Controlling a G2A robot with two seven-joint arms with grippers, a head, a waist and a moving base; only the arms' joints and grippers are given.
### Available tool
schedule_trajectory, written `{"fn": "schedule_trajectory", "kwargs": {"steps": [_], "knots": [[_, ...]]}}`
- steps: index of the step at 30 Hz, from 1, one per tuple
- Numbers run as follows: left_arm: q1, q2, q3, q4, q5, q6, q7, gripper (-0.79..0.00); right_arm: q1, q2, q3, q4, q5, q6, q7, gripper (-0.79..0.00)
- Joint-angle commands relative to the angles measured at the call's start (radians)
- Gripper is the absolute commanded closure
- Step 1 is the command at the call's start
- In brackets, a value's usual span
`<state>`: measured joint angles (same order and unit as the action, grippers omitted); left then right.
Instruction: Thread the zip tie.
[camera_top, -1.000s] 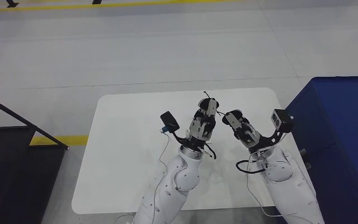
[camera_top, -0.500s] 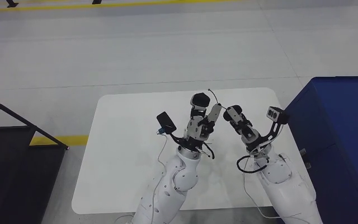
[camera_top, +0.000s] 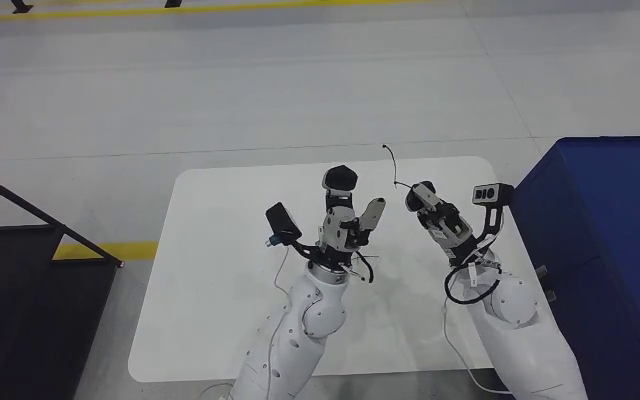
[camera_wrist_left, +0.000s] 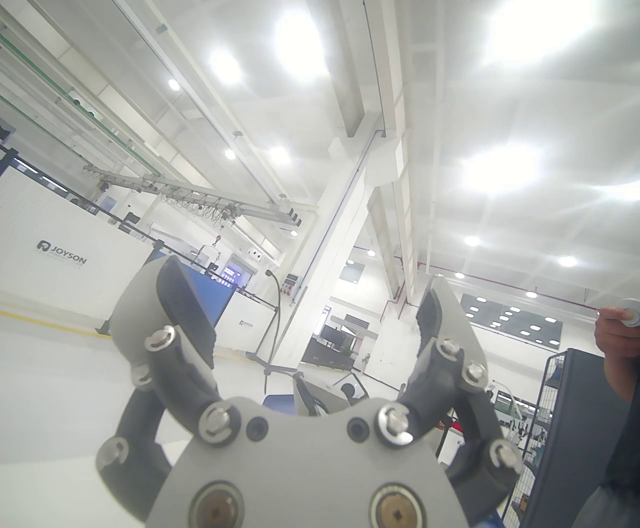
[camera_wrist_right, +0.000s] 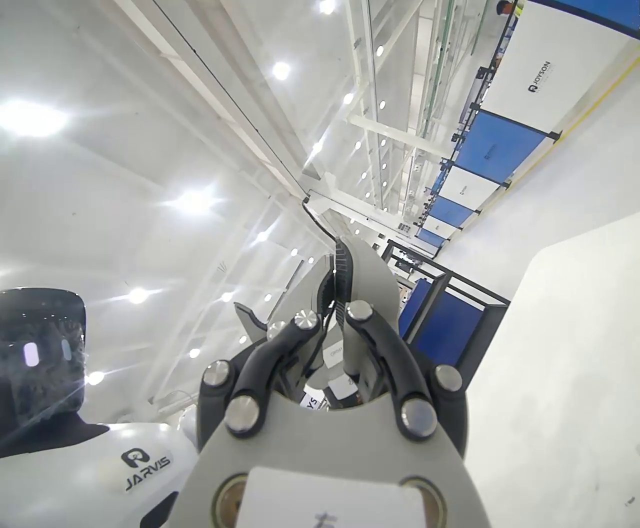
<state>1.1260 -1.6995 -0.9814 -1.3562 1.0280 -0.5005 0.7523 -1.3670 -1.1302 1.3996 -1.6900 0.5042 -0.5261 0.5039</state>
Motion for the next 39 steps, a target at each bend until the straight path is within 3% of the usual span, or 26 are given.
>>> {"fn": "schedule_trajectory", "kwargs": {"steps": [1,3,9,19,21,22,23,26,39], "knots": [[-0.005,0.013,-0.012,-0.019,0.270,0.147,-0.034,-0.785,-0.007,-0.001,-0.004,-0.014,0.017,0.039,0.000,0.000],[-0.006,0.024,-0.017,-0.016,0.458,0.249,-0.033,-0.785,-0.012,0.000,0.004,-0.030,0.047,0.081,0.006,0.000],[-0.016,0.049,-0.040,-0.005,0.733,0.364,-0.069,-0.785,-0.025,0.003,0.033,-0.063,0.182,0.230,0.058,0.000],[-0.009,0.053,-0.051,-0.019,0.757,0.400,-0.108,-0.785,-0.036,0.001,0.028,-0.085,0.225,0.289,0.063,0.000],[-0.001,0.054,-0.056,-0.034,0.736,0.406,-0.116,-0.677,-0.039,0.001,0.033,-0.089,0.244,0.309,0.063,0.000],[0.001,0.055,-0.062,-0.038,0.726,0.408,-0.117,-0.391,-0.039,0.000,0.037,-0.092,0.254,0.317,0.063,0.000],[0.002,0.057,-0.066,-0.041,0.724,0.411,-0.117,-0.354,-0.038,0.000,0.040,-0.093,0.256,0.322,0.064,0.000],[0.009,0.061,-0.077,-0.050,0.720,0.418,-0.115,-0.299,-0.039,-0.001,0.045,-0.094,0.259,0.325,0.063,0.000],[-0.009,0.060,-0.015,-0.022,0.707,0.380,-0.158,-0.286,-0.036,-0.011,0.030,-0.091,0.220,0.301,0.034,0.000]]}}
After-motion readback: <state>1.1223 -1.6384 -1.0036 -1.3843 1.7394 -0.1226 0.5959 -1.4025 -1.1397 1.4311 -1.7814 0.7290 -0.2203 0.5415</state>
